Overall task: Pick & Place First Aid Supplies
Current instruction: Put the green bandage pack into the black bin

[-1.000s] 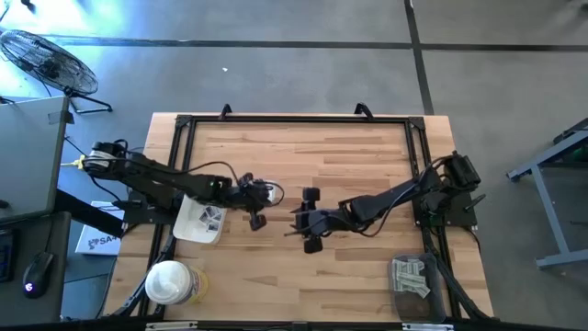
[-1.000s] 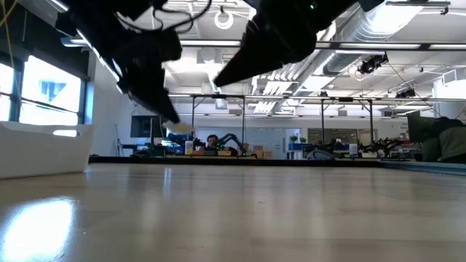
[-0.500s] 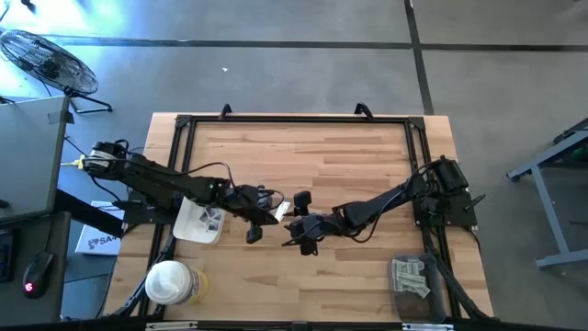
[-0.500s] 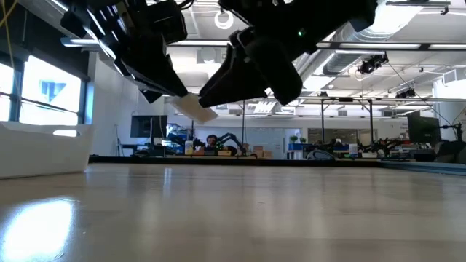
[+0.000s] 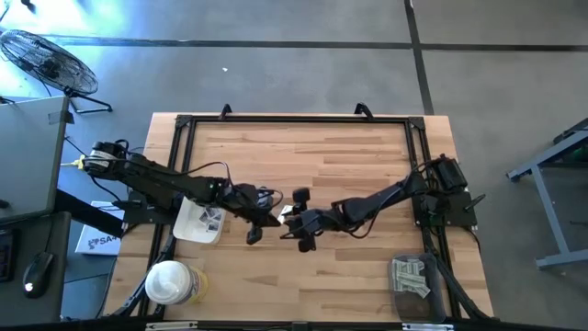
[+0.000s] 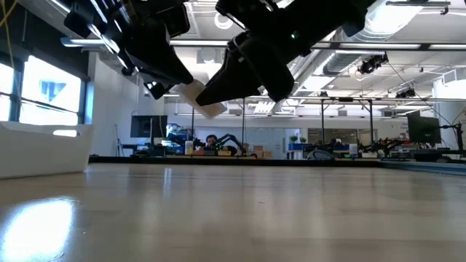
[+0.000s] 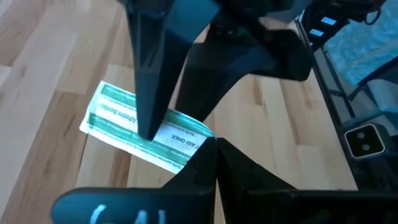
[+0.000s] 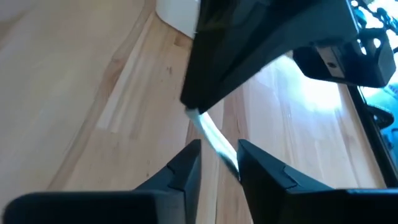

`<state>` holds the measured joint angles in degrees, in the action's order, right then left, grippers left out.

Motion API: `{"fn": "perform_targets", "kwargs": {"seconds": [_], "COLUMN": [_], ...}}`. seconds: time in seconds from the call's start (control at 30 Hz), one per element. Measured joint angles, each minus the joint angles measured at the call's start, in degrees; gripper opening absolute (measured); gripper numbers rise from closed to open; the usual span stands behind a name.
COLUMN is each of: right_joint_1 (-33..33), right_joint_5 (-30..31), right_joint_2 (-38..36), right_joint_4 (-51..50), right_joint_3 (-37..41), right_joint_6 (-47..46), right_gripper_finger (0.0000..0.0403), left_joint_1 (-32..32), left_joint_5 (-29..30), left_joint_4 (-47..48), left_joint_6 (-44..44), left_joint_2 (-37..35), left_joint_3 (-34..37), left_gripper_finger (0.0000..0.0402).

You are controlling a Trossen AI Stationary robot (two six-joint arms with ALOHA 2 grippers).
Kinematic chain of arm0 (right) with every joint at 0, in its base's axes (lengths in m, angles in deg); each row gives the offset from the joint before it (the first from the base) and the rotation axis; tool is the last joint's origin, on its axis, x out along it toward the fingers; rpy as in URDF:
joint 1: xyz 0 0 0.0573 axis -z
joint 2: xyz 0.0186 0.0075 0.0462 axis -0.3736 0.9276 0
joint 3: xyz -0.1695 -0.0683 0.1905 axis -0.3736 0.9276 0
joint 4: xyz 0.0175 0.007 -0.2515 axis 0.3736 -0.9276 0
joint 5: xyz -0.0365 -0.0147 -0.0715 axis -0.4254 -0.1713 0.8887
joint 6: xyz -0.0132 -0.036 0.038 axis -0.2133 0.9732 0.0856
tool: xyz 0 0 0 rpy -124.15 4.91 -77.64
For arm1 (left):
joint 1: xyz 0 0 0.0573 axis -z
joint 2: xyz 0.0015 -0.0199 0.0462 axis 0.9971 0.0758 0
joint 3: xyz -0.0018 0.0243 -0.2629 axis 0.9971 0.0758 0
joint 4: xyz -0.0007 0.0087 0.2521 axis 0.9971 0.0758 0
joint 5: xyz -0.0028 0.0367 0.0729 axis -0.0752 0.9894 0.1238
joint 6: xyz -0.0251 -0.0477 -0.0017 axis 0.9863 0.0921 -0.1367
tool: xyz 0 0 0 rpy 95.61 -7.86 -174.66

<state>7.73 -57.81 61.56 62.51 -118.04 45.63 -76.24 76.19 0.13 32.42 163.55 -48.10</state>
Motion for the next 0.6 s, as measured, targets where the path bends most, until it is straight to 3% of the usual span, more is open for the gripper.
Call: {"fn": "perform_targets", "kwargs": {"seconds": [0.3, 0.47, 0.6], "right_joint_1": [1.13, 1.11, 1.04], "right_joint_5": [-1.68, -2.35, -3.0], "right_joint_2": [0.0, 0.0, 0.0], "right_joint_4": [-0.24, -0.5, -1.29], "right_joint_3": [0.0, 0.0, 0.0], "right_joint_6": [-4.17, -5.09, -5.72], "right_gripper_finger": [0.001, 0.0006, 0.0004], "left_joint_1": [0.0, 0.04, 0.0], "left_joint_5": [0.86, 3.63, 4.61], "left_joint_4": [-1.04, -1.74, -1.88], "left_joint_6": [-0.04, -2.86, -3.32], "left_joint_2": [0.0, 0.0, 0.0], "left_joint_3": [0.0, 0.0, 0.0], "left_gripper_finger": [0.0, 0.0012, 0.0048]}}
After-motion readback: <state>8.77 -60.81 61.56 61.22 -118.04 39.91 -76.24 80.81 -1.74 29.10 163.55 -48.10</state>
